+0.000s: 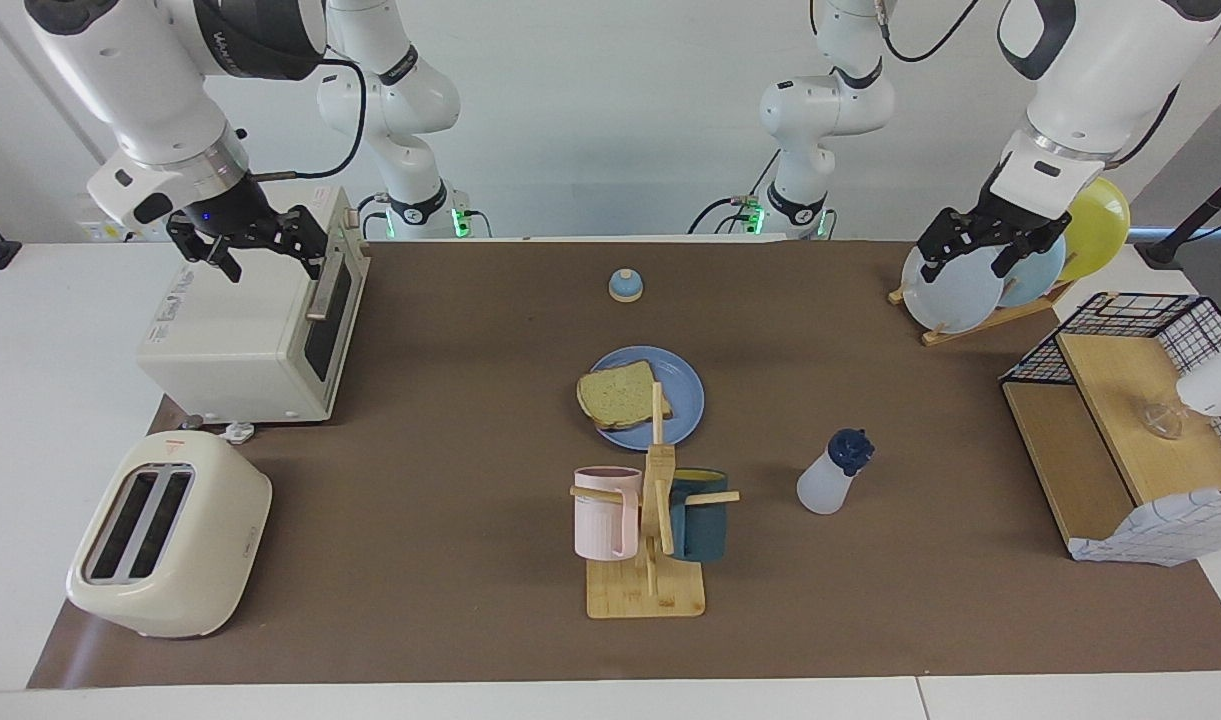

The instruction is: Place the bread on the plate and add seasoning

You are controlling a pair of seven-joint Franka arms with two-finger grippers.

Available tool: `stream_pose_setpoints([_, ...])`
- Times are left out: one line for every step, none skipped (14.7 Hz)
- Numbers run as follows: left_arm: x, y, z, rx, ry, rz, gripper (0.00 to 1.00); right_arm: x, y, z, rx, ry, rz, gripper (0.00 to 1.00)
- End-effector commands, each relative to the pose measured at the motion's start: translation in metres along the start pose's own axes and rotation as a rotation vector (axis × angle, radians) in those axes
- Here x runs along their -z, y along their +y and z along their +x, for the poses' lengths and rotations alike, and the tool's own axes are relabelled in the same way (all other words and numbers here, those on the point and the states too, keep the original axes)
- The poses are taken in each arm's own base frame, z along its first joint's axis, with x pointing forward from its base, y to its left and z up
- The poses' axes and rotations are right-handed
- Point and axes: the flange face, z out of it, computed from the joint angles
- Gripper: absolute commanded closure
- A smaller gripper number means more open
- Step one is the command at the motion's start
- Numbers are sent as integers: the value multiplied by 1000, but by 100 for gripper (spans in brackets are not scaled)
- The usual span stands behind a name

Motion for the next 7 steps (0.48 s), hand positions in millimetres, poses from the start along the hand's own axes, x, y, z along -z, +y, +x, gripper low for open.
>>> stream_pose_setpoints([5,-1,2,-13,-22,-5,0,2,2,-4,20,4,-3,0])
stream_pose_setpoints([9,1,2,-14,-4,-12,0,2,2,-4,20,4,-3,0])
stream_pose_setpoints([9,0,2,-14,-2,-14,0,2,2,-4,20,4,-3,0])
stream_pose_setpoints([9,-1,2,-13,-1,-14,0,2,2,-4,20,4,-3,0])
stream_pose_setpoints([9,-1,2,-13,-1,-12,0,1,2,-4,20,3,-3,0])
stream_pose_setpoints([9,-2,2,-11,-2,-14,0,2,2,-4,20,4,-3,0])
stream_pose_setpoints([9,-1,2,-13,-1,-12,0,2,3,-4,19,4,-3,0])
